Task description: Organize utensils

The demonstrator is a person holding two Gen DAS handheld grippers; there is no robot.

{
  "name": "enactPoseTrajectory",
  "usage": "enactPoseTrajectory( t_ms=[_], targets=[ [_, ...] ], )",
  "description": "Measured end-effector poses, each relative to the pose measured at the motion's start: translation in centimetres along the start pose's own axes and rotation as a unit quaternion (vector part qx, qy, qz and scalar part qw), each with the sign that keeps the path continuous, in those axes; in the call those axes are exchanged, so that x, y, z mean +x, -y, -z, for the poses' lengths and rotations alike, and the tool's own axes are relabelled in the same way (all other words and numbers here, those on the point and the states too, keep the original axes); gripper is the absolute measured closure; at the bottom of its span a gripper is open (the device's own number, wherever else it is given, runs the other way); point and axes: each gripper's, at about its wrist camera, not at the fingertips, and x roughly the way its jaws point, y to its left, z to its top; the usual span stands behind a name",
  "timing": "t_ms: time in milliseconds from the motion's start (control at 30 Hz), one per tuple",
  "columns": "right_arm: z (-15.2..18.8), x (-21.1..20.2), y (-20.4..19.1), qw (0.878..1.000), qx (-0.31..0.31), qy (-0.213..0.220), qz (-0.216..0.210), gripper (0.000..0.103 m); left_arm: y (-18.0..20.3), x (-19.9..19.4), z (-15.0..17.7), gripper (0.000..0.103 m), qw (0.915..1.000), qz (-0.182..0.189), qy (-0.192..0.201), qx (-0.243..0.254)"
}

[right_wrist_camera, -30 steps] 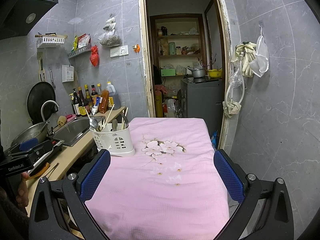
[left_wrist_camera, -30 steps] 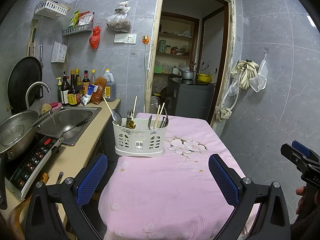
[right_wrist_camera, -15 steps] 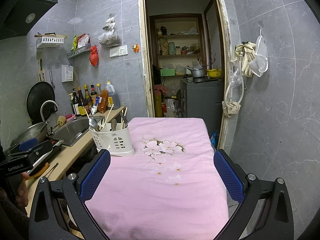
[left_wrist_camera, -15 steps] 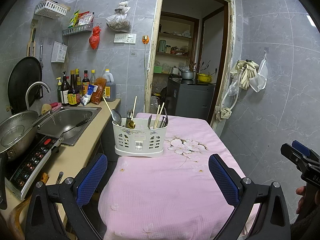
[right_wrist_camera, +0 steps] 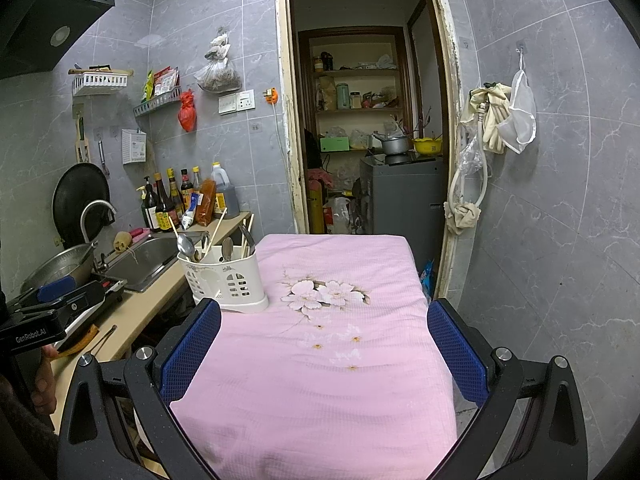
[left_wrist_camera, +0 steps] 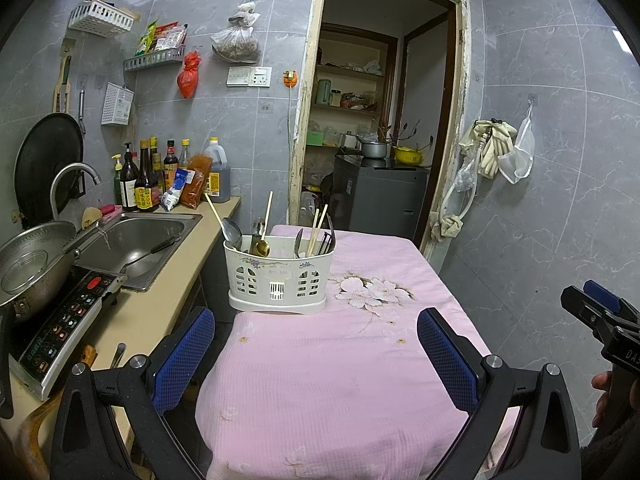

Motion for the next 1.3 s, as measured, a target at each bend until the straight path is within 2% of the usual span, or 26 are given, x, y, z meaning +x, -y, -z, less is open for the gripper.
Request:
enactPoseTrajectory(
  t_ms=[1300],
  targets=[
    [0.7,0.0,1.2,1.0,0.001,-0.005,0.003,0.002,0.7,0.1,0.0,0.001,1.0,0.005,-0.002,0.003]
  ],
)
